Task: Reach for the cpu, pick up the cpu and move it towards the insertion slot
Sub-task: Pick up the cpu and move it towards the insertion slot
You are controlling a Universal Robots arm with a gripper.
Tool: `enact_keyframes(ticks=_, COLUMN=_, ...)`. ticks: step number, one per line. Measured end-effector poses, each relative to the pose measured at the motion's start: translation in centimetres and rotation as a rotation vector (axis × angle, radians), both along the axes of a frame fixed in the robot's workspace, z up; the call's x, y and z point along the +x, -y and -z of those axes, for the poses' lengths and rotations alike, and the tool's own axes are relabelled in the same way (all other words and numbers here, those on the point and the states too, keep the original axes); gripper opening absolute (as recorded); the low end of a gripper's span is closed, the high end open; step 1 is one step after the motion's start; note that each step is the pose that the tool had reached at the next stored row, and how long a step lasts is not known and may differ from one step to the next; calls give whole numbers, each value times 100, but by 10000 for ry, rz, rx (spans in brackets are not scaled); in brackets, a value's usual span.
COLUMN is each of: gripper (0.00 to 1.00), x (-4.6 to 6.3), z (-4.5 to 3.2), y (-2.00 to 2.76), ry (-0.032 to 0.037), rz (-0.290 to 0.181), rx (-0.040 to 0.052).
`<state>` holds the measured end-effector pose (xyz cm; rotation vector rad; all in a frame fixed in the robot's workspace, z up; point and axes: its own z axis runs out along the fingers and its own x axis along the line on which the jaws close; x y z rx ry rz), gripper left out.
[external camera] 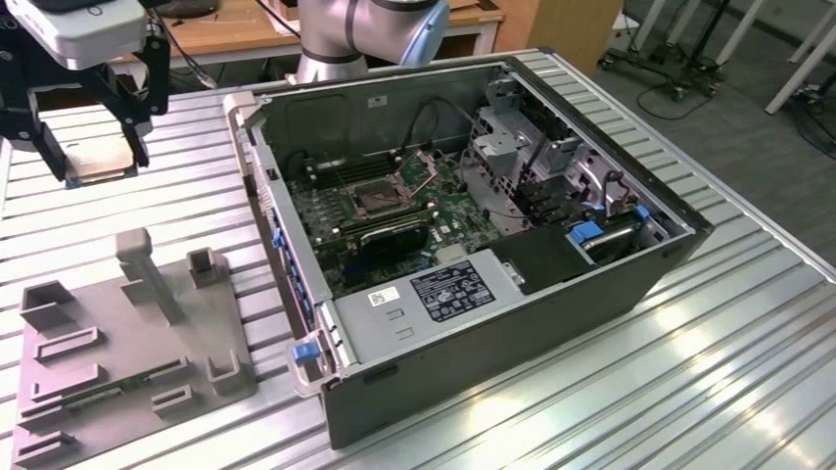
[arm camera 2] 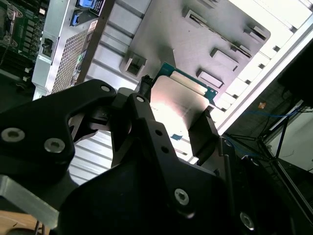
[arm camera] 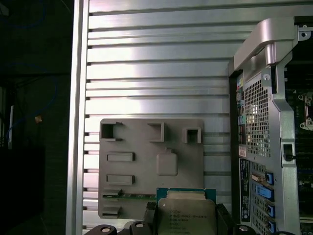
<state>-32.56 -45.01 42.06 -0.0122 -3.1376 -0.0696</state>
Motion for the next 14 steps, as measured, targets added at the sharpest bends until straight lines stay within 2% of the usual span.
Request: enact_keyframes(ticks=14, gripper=55, x=29, z=2, y=0, ry=0, rz=0, rx=0)
